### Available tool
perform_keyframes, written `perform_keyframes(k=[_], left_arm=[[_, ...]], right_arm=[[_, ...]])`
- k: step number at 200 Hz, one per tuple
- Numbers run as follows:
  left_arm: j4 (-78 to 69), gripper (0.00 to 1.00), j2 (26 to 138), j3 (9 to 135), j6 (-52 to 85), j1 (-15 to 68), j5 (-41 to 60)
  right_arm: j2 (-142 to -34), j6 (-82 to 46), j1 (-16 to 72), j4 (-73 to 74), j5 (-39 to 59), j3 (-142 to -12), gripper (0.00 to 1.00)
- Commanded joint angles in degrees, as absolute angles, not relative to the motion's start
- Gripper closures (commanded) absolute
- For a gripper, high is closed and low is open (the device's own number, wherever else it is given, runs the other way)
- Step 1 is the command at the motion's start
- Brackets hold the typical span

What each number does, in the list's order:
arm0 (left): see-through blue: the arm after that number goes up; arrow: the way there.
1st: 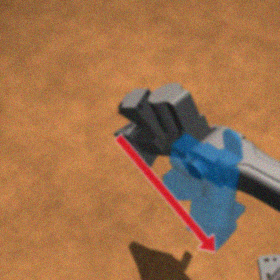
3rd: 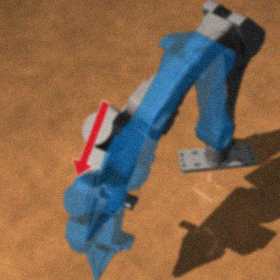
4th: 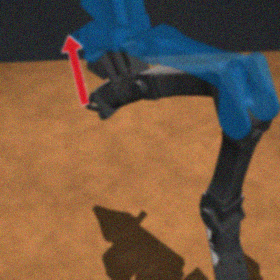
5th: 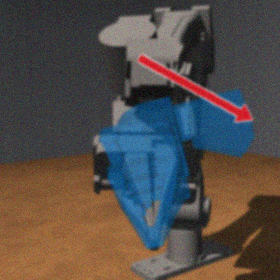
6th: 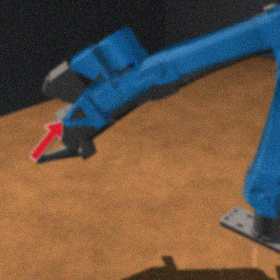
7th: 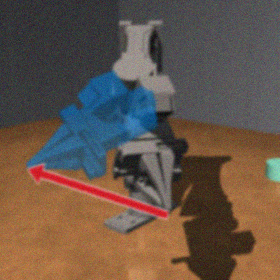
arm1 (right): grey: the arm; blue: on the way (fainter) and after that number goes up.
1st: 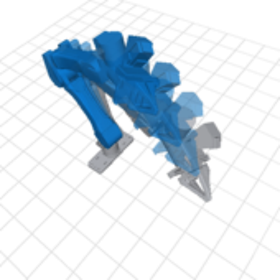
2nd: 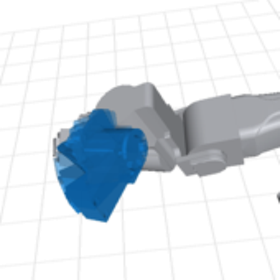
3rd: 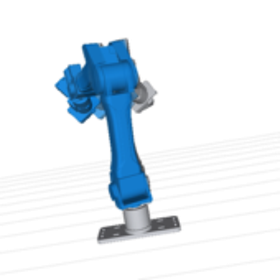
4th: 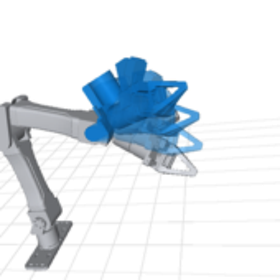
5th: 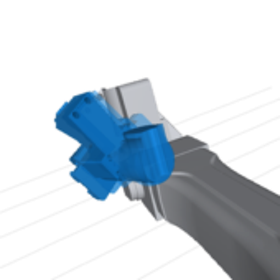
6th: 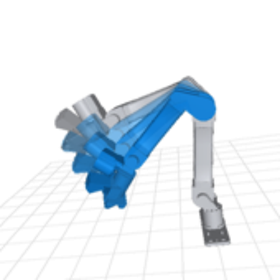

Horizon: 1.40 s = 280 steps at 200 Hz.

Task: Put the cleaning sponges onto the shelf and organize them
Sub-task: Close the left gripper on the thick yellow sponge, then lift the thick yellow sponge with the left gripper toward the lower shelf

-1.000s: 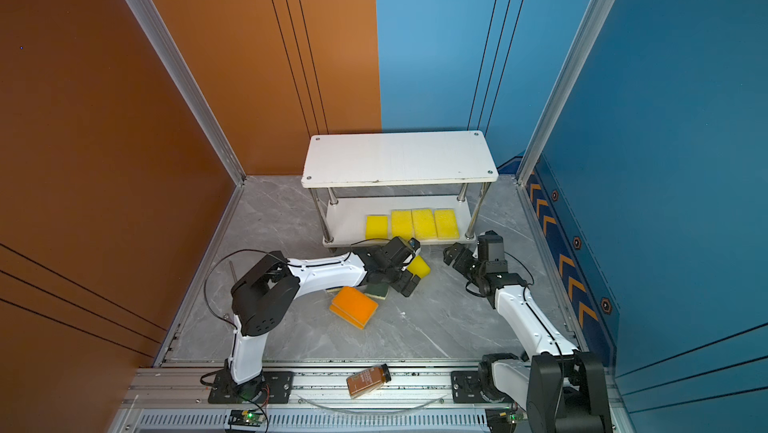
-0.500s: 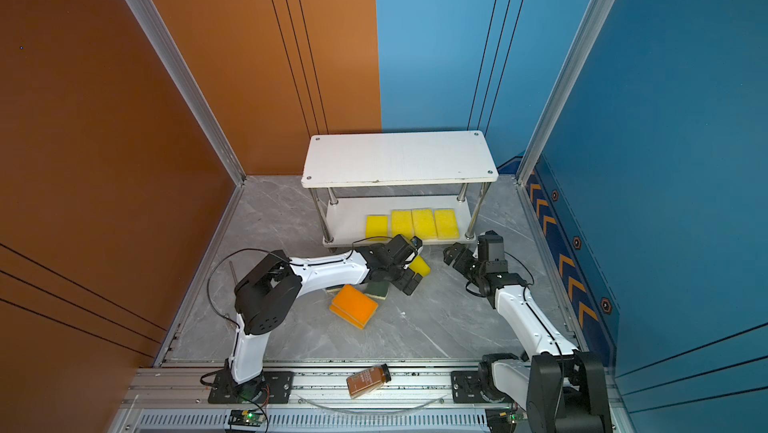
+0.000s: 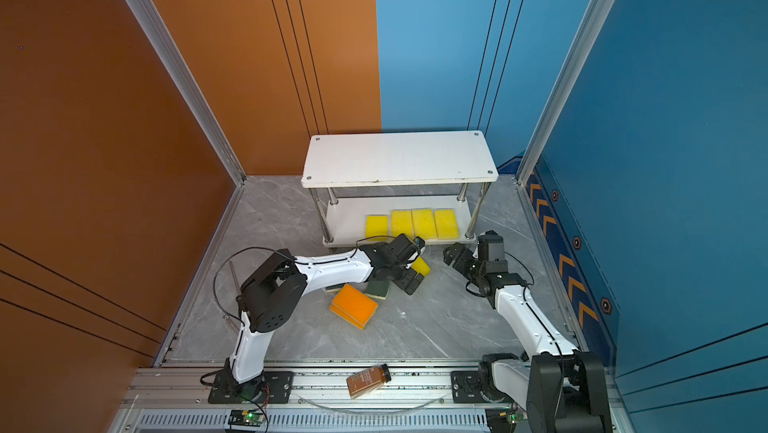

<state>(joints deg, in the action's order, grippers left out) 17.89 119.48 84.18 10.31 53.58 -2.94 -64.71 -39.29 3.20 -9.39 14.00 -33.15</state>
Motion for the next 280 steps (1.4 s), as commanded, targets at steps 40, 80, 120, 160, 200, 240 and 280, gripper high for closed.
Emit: perform_keyframes(k=[40, 80, 120, 160, 200, 240, 280], left_arm=[[20.31, 0.02, 120.91, 86.87, 9.23, 53.78, -2.38], [20.39, 0.05, 121.22, 87.27, 9.18, 54.05, -2.29], [20.39, 0.19, 121.63, 87.36, 9.14, 54.16, -1.96], [20.39, 0.26, 121.62, 87.45, 9.16, 54.39, -1.71], [20.39, 0.28, 119.94, 86.89, 9.23, 54.82, -3.10], [20.30, 0.29, 116.37, 85.41, 9.21, 55.09, -4.64], [18.38, 0.30, 112.08, 81.98, 9.53, 55.45, -6.14]], right_arm=[[-63.48, -39.46, 2.63, -10.18, 14.53, -33.81, 0.00], [-63.12, -39.49, 2.55, -10.36, 14.46, -33.74, 0.00], [-63.09, -39.50, 2.50, -10.33, 14.42, -33.86, 0.00], [-62.81, -39.55, 2.46, -10.44, 14.42, -33.68, 0.00], [-62.72, -39.48, 2.37, -10.55, 14.33, -33.71, 0.00], [-63.11, -39.52, 2.29, -10.37, 14.38, -33.77, 0.00], [-63.51, -39.63, 2.22, -10.00, 14.57, -33.84, 0.00]])
